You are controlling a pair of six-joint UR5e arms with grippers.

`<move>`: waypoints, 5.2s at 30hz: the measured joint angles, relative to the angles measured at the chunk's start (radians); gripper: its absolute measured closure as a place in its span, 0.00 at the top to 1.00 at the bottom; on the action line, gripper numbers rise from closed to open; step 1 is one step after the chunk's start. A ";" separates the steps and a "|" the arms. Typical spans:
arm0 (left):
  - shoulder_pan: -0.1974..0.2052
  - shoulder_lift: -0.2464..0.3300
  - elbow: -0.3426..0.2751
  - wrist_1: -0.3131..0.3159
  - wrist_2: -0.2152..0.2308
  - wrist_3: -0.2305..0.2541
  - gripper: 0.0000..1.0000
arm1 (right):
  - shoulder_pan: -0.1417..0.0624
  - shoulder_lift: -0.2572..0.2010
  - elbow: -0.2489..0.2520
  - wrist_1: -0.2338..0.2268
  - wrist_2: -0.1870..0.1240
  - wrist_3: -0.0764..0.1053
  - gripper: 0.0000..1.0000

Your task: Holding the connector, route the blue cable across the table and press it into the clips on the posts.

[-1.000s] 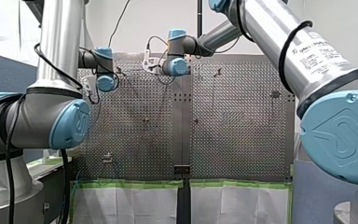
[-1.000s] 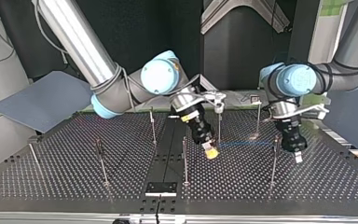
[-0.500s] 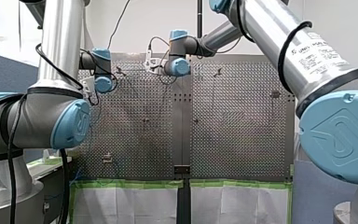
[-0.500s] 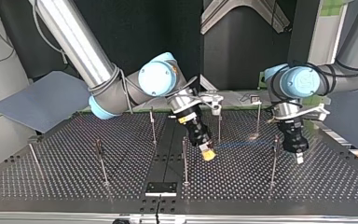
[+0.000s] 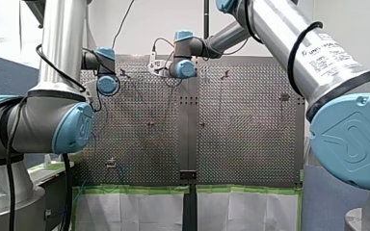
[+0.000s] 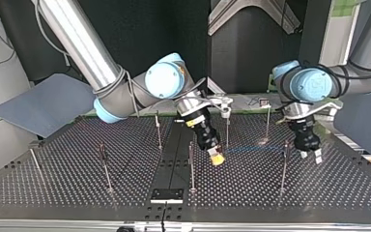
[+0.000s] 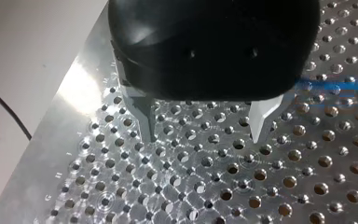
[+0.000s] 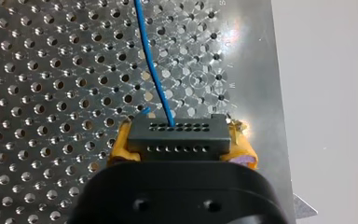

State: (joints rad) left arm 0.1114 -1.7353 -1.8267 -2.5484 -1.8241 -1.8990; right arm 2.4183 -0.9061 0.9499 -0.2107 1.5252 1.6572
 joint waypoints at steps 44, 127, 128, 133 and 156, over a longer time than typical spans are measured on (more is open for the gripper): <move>-0.059 0.392 -0.149 -0.379 0.155 0.063 1.00 | 0.004 0.000 0.001 0.034 0.048 0.004 0.00; -0.199 0.083 -0.005 -0.220 0.077 0.149 0.00 | 0.010 0.001 0.016 0.055 0.064 0.008 0.00; -0.199 0.083 -0.012 -0.217 0.077 0.150 0.00 | 0.010 0.001 0.021 0.056 0.068 0.008 0.00; -0.201 0.083 -0.055 -0.183 0.075 0.147 0.00 | 0.010 0.001 0.056 0.057 0.079 0.009 0.00; -0.230 -0.026 -0.204 -0.082 0.071 0.112 0.00 | -0.004 0.003 0.255 0.054 0.084 0.009 0.00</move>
State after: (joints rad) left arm -0.1185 -1.7610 -2.0305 -2.6302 -1.7527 -1.7867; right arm 2.4147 -0.9032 1.2050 -0.1566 1.6090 1.6661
